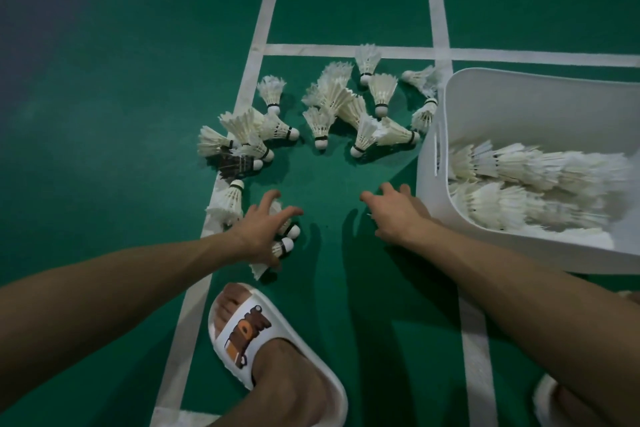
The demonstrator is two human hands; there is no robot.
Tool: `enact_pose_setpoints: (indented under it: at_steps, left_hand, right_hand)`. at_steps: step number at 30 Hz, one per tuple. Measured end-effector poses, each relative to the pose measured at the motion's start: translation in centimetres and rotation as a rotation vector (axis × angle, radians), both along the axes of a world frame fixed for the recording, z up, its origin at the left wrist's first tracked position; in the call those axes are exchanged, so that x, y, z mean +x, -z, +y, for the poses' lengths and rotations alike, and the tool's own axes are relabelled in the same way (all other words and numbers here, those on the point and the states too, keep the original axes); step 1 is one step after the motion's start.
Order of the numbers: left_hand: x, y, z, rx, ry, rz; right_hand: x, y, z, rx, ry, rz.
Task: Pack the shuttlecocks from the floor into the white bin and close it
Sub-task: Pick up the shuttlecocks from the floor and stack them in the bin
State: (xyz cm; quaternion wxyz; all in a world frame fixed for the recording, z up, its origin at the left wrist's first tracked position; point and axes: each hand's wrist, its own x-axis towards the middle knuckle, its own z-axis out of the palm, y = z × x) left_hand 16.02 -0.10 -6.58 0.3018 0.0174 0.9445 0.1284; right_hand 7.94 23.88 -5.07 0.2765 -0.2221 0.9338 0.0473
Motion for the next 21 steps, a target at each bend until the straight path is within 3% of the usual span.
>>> enact_pose_setpoints:
  at_steps: [3,11,21]
  left_hand:
    - [0.7,0.5,0.2,-0.054,0.047,-0.051]
    - [-2.1,-1.4,0.6,0.161,-0.106,0.031]
    - [-8.3,-10.4,3.9,0.272,-0.231,0.225]
  right_hand:
    - [0.2,0.1,0.1,0.004,-0.017,0.025]
    - [-0.3,-0.7,0.0,-0.047,-0.055,-0.013]
    - [-1.0,-10.3,-0.8,-0.411,-0.025,0.162]
